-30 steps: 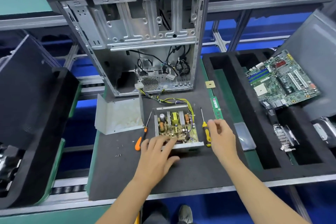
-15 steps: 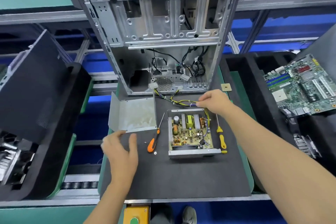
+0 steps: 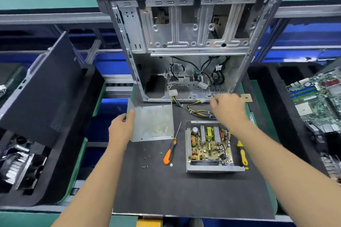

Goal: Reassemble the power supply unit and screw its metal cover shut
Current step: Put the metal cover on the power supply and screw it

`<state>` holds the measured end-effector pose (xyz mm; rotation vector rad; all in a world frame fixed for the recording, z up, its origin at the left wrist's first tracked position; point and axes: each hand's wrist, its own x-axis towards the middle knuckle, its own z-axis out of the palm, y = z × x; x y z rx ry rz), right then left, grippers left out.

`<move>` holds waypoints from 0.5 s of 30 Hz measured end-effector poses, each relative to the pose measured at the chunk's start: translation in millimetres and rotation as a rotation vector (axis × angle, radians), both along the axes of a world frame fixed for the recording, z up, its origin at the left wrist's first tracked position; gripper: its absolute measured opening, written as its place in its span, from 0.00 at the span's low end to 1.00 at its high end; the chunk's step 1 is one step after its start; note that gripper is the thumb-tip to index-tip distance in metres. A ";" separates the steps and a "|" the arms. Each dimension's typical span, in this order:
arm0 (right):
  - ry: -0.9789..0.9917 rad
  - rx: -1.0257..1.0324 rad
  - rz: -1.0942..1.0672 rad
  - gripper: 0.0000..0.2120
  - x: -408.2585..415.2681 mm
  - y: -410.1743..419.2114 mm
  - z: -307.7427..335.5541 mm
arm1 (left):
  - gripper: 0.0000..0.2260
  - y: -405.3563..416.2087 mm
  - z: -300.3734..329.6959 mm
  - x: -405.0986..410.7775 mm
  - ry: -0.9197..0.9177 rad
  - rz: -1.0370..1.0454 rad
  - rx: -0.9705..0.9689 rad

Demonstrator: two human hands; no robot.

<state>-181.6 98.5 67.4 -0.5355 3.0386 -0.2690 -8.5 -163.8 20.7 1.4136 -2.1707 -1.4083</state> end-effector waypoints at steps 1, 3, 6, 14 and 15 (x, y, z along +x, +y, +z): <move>-0.071 -0.120 0.080 0.20 13.7 -13.2 6.0 | 0.18 -1.8 -0.4 -2.7 -0.024 -0.034 -0.020; -0.351 -0.282 0.171 0.22 35.9 -43.6 10.0 | 0.14 -2.6 0.3 -6.3 -0.098 -0.070 -0.072; -0.622 -0.302 0.133 0.26 53.7 -82.3 1.9 | 0.13 0.1 3.5 -3.5 -0.150 -0.100 -0.141; -0.643 -0.710 0.063 0.24 43.6 -67.3 19.7 | 0.10 1.6 43.8 28.8 0.087 -0.124 -0.198; -0.693 -0.776 0.062 0.23 37.7 -56.8 23.3 | 0.09 3.8 52.4 30.4 0.123 -0.128 -0.153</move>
